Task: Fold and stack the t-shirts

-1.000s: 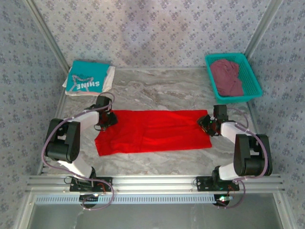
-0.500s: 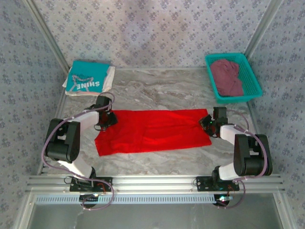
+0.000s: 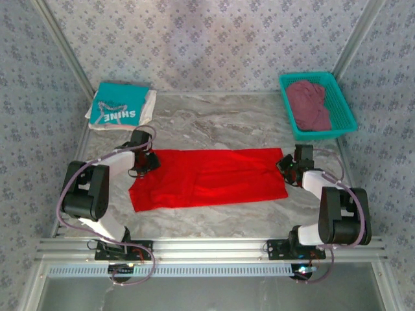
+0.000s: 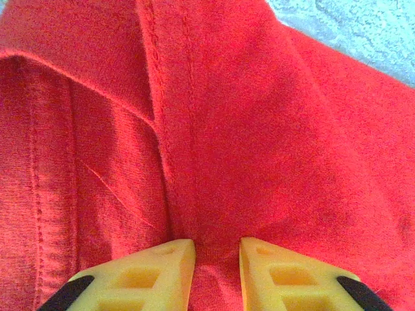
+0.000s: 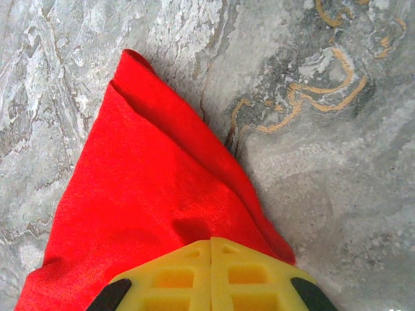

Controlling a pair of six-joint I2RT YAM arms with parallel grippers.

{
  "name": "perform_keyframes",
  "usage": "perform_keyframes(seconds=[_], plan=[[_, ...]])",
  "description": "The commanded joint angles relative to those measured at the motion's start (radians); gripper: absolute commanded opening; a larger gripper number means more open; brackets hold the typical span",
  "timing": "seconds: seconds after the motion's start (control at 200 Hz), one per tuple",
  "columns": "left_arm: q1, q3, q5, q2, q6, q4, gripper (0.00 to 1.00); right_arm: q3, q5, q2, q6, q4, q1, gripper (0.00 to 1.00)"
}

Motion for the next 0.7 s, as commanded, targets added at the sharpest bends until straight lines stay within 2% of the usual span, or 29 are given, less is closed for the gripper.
perform_keyframes(seconds=[0.0, 0.065, 0.22, 0.54, 0.7], plan=[[0.008, -0.017, 0.004, 0.045, 0.014, -0.041, 0.26, 0.021, -0.002, -0.015, -0.019, -0.029, -0.002, 0.15], [0.008, -0.021, 0.004, 0.044, 0.014, -0.040, 0.26, 0.015, -0.015, -0.018, -0.017, -0.033, 0.002, 0.28], [0.008, -0.028, 0.007, 0.048, 0.011, -0.033, 0.26, -0.016, -0.027, -0.036, 0.022, -0.026, 0.028, 0.39], [0.008, -0.022, 0.016, 0.056, 0.011, -0.030, 0.26, -0.046, -0.001, -0.026, 0.135, 0.038, 0.099, 0.52], [0.008, -0.025, 0.011, 0.051, 0.012, -0.032, 0.26, -0.045, 0.028, -0.019, 0.152, 0.055, 0.106, 0.52]])
